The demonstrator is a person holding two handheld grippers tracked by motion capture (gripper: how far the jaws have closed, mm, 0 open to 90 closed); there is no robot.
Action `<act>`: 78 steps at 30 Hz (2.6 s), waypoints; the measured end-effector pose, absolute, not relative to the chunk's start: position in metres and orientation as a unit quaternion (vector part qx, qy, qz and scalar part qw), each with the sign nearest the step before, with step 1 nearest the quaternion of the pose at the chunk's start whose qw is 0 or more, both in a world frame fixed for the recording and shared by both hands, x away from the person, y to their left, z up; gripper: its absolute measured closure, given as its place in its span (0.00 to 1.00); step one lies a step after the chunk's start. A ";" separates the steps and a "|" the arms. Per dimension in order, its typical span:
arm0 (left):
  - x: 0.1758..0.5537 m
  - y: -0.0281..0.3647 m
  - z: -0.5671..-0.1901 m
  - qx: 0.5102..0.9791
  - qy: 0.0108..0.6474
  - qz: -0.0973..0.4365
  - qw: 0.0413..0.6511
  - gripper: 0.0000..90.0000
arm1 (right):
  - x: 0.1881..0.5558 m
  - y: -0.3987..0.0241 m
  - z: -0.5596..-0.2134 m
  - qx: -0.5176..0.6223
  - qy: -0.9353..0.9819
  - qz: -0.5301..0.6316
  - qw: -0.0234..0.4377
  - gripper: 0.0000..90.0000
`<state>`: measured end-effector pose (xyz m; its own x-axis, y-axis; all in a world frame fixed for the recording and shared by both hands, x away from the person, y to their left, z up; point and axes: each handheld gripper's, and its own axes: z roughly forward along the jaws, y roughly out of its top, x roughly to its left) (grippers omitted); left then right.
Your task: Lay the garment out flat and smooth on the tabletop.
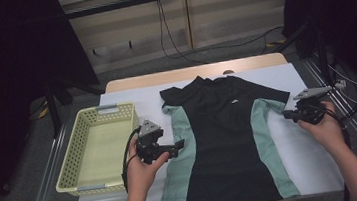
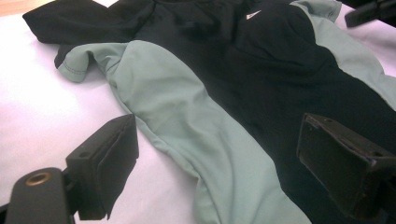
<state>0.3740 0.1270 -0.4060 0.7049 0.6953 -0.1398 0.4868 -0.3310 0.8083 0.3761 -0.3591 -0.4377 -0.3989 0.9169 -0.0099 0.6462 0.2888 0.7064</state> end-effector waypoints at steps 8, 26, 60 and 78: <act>0.374 0.129 -0.406 0.804 0.370 0.117 0.450 0.14 | 0.397 -0.357 -0.426 0.517 0.743 0.335 0.261 0.88; 0.376 0.131 -0.409 0.805 0.374 0.119 0.445 0.14 | 0.420 -0.337 -0.453 0.484 0.794 0.265 0.253 0.98; 0.377 0.134 -0.414 0.807 0.381 0.120 0.435 0.14 | 0.373 -0.334 -0.435 0.506 0.761 0.327 0.242 0.52; 0.378 0.131 -0.423 0.811 0.385 0.116 0.425 0.08 | 0.325 -0.310 -0.444 0.500 0.763 0.357 0.201 0.60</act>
